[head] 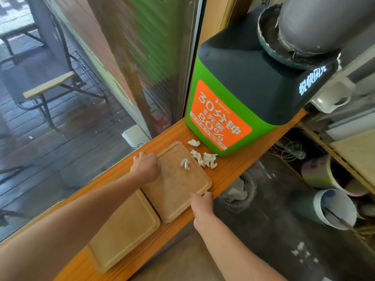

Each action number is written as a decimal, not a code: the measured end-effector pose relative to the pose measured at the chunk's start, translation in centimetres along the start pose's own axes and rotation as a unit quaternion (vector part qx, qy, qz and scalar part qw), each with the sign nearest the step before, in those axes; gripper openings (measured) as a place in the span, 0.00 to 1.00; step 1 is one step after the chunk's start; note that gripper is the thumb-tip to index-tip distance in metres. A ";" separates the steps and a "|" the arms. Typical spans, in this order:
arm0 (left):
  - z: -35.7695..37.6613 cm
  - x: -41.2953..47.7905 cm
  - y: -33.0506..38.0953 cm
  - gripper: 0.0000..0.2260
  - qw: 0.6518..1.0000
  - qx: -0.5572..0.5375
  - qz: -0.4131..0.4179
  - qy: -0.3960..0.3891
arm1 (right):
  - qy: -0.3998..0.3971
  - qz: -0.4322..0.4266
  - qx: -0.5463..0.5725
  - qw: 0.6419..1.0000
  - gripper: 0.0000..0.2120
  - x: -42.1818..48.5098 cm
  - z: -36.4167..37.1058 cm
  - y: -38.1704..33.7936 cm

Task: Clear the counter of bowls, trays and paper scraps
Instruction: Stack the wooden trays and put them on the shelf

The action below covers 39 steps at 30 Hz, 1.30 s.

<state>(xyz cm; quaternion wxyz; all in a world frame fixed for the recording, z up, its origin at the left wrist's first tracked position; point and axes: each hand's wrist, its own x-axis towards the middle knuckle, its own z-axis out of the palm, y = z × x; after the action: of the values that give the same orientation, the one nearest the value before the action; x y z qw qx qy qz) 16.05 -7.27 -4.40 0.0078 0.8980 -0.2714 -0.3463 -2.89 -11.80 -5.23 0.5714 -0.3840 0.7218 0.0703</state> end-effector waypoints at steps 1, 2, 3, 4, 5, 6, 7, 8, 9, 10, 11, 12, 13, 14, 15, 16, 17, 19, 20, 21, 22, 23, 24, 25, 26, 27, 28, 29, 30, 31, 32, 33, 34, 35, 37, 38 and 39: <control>-0.1 0.2 0.1 0.07 1.000 -0.001 -0.006 -0.003 | -0.013 0.012 0.025 1.000 0.12 0.1 -0.2 -0.1; -0.3 0.5 0.2 0.08 1.000 -0.004 -0.009 -0.005 | -0.027 0.023 0.057 0.998 0.14 0.3 -0.4 -0.3; -0.3 0.7 0.3 0.08 1.000 -0.008 -0.011 -0.008 | -0.041 0.033 0.094 0.994 0.15 0.4 -0.6 -0.5; -0.4 1.0 0.3 0.09 1.000 -0.012 -0.009 -0.011 | -0.050 0.040 0.129 0.990 0.16 0.6 -0.7 -0.5; -0.4 1.1 0.2 0.10 1.000 -0.015 -0.006 -0.015 | -0.054 0.044 0.153 0.986 0.18 0.8 -0.9 -0.5; -0.5 1.3 0.1 0.12 1.000 -0.017 -0.002 -0.020 | -0.055 0.045 0.163 0.984 0.18 1.0 -1.0 -0.5; -0.6 1.3 0.0 0.14 1.000 -0.015 0.000 -0.025 | -0.054 0.043 0.164 0.984 0.19 1.0 -1.0 -0.3; -0.8 1.4 -0.1 0.15 0.999 -0.009 0.001 -0.032 | -0.051 0.040 0.160 0.985 0.19 1.1 -0.9 -0.2; -1.0 1.4 -0.3 0.16 0.999 0.000 0.002 -0.035 | -0.047 0.035 0.155 0.986 0.18 1.1 -0.9 0.0; -1.3 1.3 -0.4 0.16 0.999 0.004 0.006 -0.034 | -0.045 0.032 0.151 0.987 0.18 1.1 -0.8 0.2; -1.5 1.3 -0.5 0.15 1.000 0.002 0.010 -0.030 | -0.046 0.032 0.150 0.987 0.17 1.1 -0.9 0.3; -1.8 1.4 -0.7 0.14 1.000 -0.008 0.014 -0.024 | -0.050 0.035 0.153 0.986 0.16 1.0 -0.9 0.4; -2.1 1.3 -0.7 0.13 0.999 -0.019 0.019 -0.018 | -0.058 0.043 0.160 0.985 0.15 1.0 -1.1 0.4; -2.4 1.2 -0.7 0.13 0.999 -0.027 0.026 -0.015 | -0.066 0.051 0.167 0.982 0.14 0.9 -1.3 0.3; -2.6 1.1 -0.7 0.14 0.999 -0.029 0.034 -0.019 | -0.074 0.058 0.168 0.981 0.13 0.8 -1.6 0.2; -2.9 0.8 -0.7 0.15 0.998 -0.033 0.039 -0.030 | -0.084 0.061 0.162 0.981 0.12 0.7 -1.9 0.1; -3.1 0.6 -0.7 0.16 0.998 -0.039 0.039 -0.044 | -0.095 0.062 0.150 0.982 0.11 0.5 -2.3 0.1; -3.6 -0.1 -1.1 0.18 0.996 -0.048 0.028 -0.075 | -0.117 0.062 0.128 0.983 0.10 0.1 -2.9 -0.1; -3.9 -0.4 -1.5 0.19 0.994 -0.051 0.019 -0.092 | -0.124 0.062 0.121 0.983 0.09 -0.1 -3.1 -0.2; -4.1 -0.7 -1.8 0.19 0.992 -0.061 0.009 -0.106 | -0.129 0.060 0.120 0.982 0.08 -0.3 -3.4 -0.2; -4.3 -1.1 -2.1 0.20 0.990 -0.080 -0.001 -0.114 | -0.135 0.056 0.123 0.982 0.08 -0.5 -3.6 -0.3; -4.5 -1.4 -2.3 0.20 0.988 -0.107 -0.010 -0.115 | -0.142 0.051 0.125 0.981 0.08 -0.7 -3.8 -0.5; -4.7 -1.8 -2.4 0.20 0.985 -0.131 -0.016 -0.111 | -0.147 0.046 0.125 0.980 0.08 -0.8 -3.9 -0.7; -4.9 -2.1 -2.5 0.20 0.983 -0.148 -0.019 -0.104 | -0.149 0.040 0.121 0.981 0.09 -1.0 -3.9 -0.8; -5.2 -2.5 -2.6 0.19 0.983 -0.156 -0.020 -0.100 | -0.150 0.035 0.115 0.981 0.09 -1.3 -3.8 -1.0; -5.5 -2.8 -2.7 0.19 0.982 -0.161 -0.019 -0.097 | -0.152 0.029 0.109 0.982 0.10 -1.6 -3.8 -1.1; -5.8 -3.2 -3.0 0.19 0.982 -0.165 -0.018 -0.093 | -0.154 0.025 0.107 0.982 0.10 -1.9 -3.6 -1.1; -6.1 -3.6 -3.2 0.18 0.982 -0.170 -0.017 -0.086 | -0.158 0.019 0.106 0.982 0.11 -2.3 -3.4 -1.1; -6.4 -4.0 -3.7 0.18 0.982 -0.170 -0.015 -0.077 | -0.163 0.014 0.104 0.981 0.11 -2.7 -3.2 -1.1; -6.7 -4.4 -4.2 0.17 0.984 -0.165 -0.012 -0.067 | -0.167 0.010 0.100 0.981 0.11 -3.1 -2.8 -1.0; -6.9 -4.8 -5.0 0.16 0.986 -0.157 -0.009 -0.057 | -0.171 0.006 0.093 0.981 0.11 -3.6 -2.4 -0.9; -7.1 -5.3 -5.8 0.15 0.988 -0.148 -0.008 -0.049 | -0.173 0.002 0.083 0.981 0.10 -4.1 -1.9 -0.7; -7.2 -5.8 -6.7 0.15 0.989 -0.141 -0.010 -0.042 | -0.175 -0.004 0.073 0.982 0.10 -4.6 -1.4 -0.4; -7.3 -6.4 -7.6 0.15 0.989 -0.141 -0.016 -0.038 | -0.178 -0.012 0.060 0.982 0.10 -5.1 -0.9 -0.2; -7.3 -7.7 -9.6 0.16 0.986 -0.160 -0.035 -0.034 | -0.183 -0.036 0.029 0.982 0.09 -5.7 0.0 0.0; -7.1 -8.5 -10.8 0.17 0.983 -0.176 -0.047 -0.034 | -0.184 -0.051 0.011 0.982 0.09 -5.9 0.5 0.0; -6.8 -9.4 -11.9 0.17 0.977 -0.198 -0.065 -0.036 | -0.185 -0.067 -0.012 0.980 0.09 -6.2 0.9 -0.2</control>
<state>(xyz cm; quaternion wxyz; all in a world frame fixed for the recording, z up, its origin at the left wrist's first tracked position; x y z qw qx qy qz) 20.28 6.34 4.21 0.1530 0.8814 -0.1389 -0.4247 -1.75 -8.48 -0.07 0.6943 -0.4184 0.5751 0.1103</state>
